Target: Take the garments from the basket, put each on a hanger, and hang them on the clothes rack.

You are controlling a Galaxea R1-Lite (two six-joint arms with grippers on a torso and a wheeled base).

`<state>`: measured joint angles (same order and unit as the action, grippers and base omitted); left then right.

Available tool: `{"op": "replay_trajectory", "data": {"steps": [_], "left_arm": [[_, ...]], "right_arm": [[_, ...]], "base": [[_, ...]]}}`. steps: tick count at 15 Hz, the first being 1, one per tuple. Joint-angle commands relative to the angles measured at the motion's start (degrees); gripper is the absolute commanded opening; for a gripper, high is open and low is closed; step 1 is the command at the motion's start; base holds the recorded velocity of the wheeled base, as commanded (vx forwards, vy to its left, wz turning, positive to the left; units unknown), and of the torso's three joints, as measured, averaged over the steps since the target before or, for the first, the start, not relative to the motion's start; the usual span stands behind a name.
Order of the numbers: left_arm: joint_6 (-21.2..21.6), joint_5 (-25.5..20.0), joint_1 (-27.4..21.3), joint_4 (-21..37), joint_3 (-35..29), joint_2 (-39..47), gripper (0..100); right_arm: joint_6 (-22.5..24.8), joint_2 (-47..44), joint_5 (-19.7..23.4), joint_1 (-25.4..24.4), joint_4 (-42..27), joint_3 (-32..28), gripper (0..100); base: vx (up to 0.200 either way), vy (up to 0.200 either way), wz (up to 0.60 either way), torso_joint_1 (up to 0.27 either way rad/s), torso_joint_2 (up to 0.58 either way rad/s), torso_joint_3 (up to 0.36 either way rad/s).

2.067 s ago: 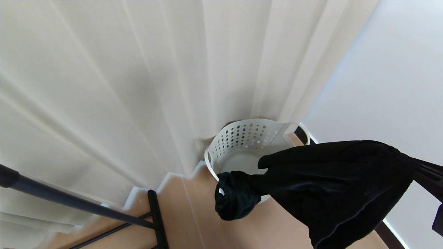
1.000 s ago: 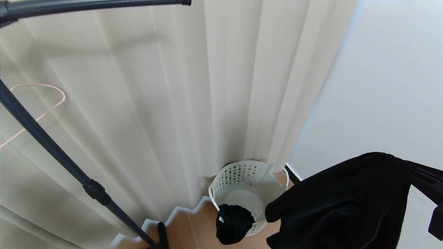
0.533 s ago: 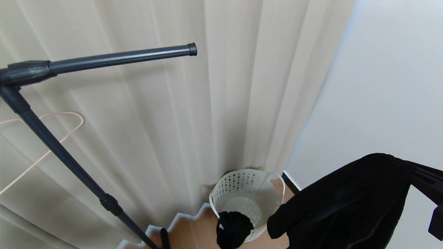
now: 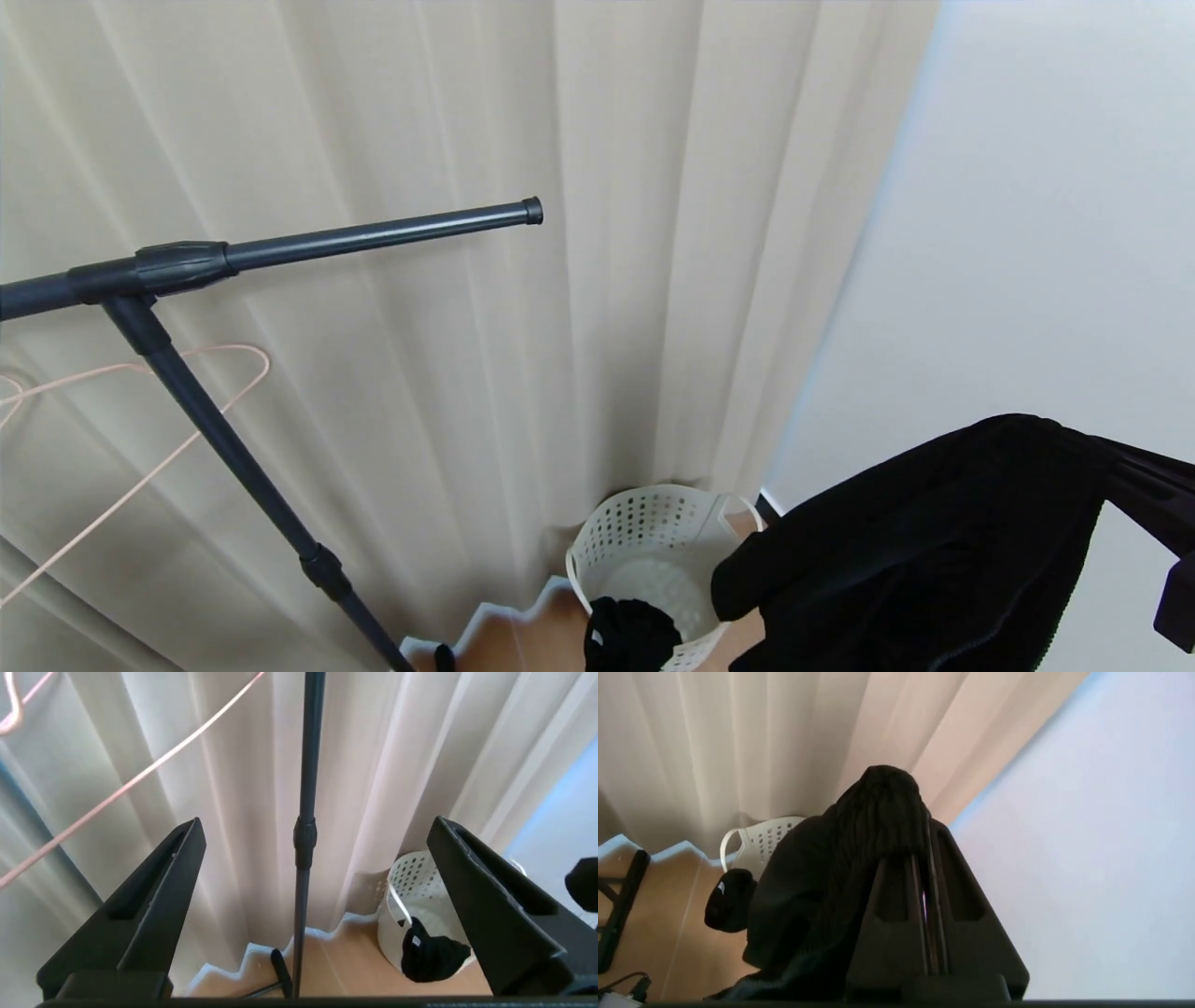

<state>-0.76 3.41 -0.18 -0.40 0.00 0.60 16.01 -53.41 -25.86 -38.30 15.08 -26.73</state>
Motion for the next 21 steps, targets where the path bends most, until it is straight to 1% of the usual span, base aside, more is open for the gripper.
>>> {"op": "replay_trajectory", "data": {"steps": [1,3,6,8,14,20,21], "left_arm": [[0.0,0.0,0.0,0.0,0.0,0.1,100],[0.0,0.0,0.0,0.0,0.0,0.1,100],[0.1,0.0,0.0,0.0,0.0,0.1,100],[0.1,0.0,0.0,0.0,0.0,0.1,100],[0.1,0.0,0.0,0.0,0.0,0.1,100],[-0.1,0.0,0.0,0.0,0.0,0.1,100],[0.0,-0.1,0.0,0.0,0.0,0.1,100]], "right_arm": [[0.0,-0.1,0.0,0.0,0.2,0.0,0],[0.0,-0.1,0.0,0.0,0.2,0.0,0],[0.0,-0.5,0.8,2.1,0.2,-0.5,0],[0.0,-0.5,1.9,2.3,0.2,-0.3,0],[0.1,-0.6,1.8,2.3,0.1,0.2,0],[0.1,-0.6,1.8,2.4,0.2,0.5,0],[0.1,-0.6,1.8,2.4,0.2,0.5,0]], "base": [[0.000,0.000,0.00,0.002,-0.01,0.198],[0.000,0.000,0.00,0.000,0.00,0.193],[0.000,0.000,0.00,0.028,-0.05,0.121],[0.000,0.000,0.00,0.154,-0.35,-0.139],[0.000,0.000,0.00,0.176,-0.38,-0.202],[0.000,0.000,0.00,0.019,-0.04,-0.019],[0.000,0.000,0.60,0.007,0.00,-0.002]]}}
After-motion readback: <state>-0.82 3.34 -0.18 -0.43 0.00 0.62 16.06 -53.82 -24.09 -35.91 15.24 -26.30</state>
